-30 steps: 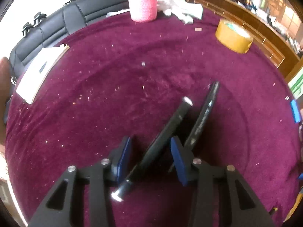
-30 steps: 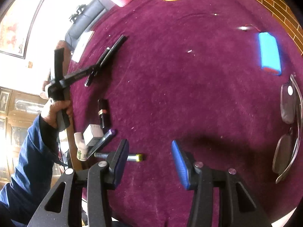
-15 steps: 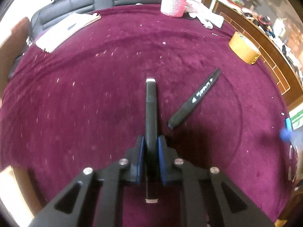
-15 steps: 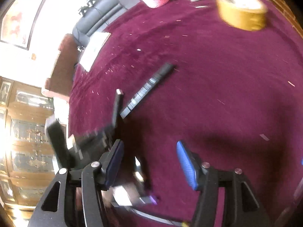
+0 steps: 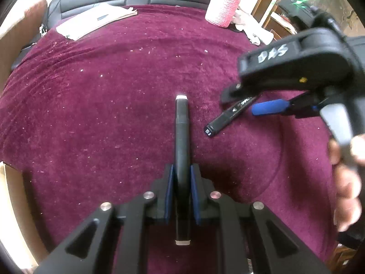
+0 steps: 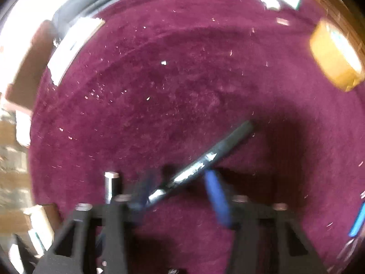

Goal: Organize objects
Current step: 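Carry both black markers into the cardboard tray and release them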

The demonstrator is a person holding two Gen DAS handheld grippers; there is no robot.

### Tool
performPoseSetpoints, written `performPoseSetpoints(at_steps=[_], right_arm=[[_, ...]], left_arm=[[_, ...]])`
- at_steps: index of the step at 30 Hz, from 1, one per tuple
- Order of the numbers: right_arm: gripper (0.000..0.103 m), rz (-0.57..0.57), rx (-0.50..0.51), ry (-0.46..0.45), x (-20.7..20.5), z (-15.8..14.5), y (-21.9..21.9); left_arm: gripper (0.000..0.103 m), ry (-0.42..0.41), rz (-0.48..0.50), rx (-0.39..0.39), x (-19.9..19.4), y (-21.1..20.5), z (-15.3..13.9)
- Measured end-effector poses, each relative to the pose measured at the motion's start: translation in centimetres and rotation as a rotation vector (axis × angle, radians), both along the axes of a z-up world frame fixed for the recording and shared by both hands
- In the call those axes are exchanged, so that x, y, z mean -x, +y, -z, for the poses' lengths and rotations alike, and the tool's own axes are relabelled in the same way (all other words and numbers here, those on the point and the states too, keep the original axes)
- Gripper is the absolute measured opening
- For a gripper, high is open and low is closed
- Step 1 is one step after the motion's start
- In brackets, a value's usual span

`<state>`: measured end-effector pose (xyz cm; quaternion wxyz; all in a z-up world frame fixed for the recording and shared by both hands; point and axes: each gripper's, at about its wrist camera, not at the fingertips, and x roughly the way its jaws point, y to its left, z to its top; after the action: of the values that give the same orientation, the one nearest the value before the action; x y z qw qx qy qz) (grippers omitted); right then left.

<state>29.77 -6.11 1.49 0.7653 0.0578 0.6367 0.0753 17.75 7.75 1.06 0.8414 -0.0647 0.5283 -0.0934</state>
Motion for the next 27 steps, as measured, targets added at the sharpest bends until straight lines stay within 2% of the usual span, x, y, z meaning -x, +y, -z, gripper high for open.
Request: performPoseSetpoints(at_steps=[2, 4, 6, 7, 9, 10, 11, 12, 19, 27], right_arm=[[0.018, -0.031, 0.003, -0.019, 0.4, -0.1, -0.5], [0.017, -0.035, -0.010, -0.020, 1.3, -0.2, -1.7], [0.017, -0.032, -0.052, -0.021, 2.7, -0.2, -3.4], [0.017, -0.031, -0.057, -0.025, 3.5, -0.3, -4.1], [0.017, -0.012, -0.113, -0.026, 5.5, -0.6, -6.1], [0.017, -0.008, -0.133, -0.026, 6.3, -0.9, -6.7], [0.017, -0.008, -0.149, -0.030, 7.3, -1.2, -7.4], [0.017, -0.002, -0.166, -0.040, 8.4, -1.6, -8.4], [0.017, 0.042, -0.280, -0.054, 12.9, -3.1, -11.1], [0.017, -0.004, -0.331, -0.102, 17.9, -5.6, -10.1]], left_arm=[[0.014, 0.003, -0.001, 0.002, -0.2, 0.1, 0.0], [0.016, 0.012, -0.007, 0.004, -0.5, 0.1, 0.0], [0.022, 0.018, 0.000, -0.001, -1.1, -0.2, -0.1], [0.027, 0.016, 0.009, -0.012, -1.4, -0.5, -0.1], [0.028, 0.002, 0.018, -0.071, -1.7, -1.3, -0.2], [0.025, -0.009, 0.015, -0.087, -1.8, -1.5, -0.2], [0.014, -0.019, 0.010, -0.103, -2.0, -1.7, -0.1], [0.014, -0.030, 0.009, -0.115, -1.8, -1.8, -0.1], [0.014, -0.031, 0.002, 0.035, 1.4, -1.0, -1.2], [0.014, -0.073, 0.031, 0.072, 6.6, -1.5, -4.4]])
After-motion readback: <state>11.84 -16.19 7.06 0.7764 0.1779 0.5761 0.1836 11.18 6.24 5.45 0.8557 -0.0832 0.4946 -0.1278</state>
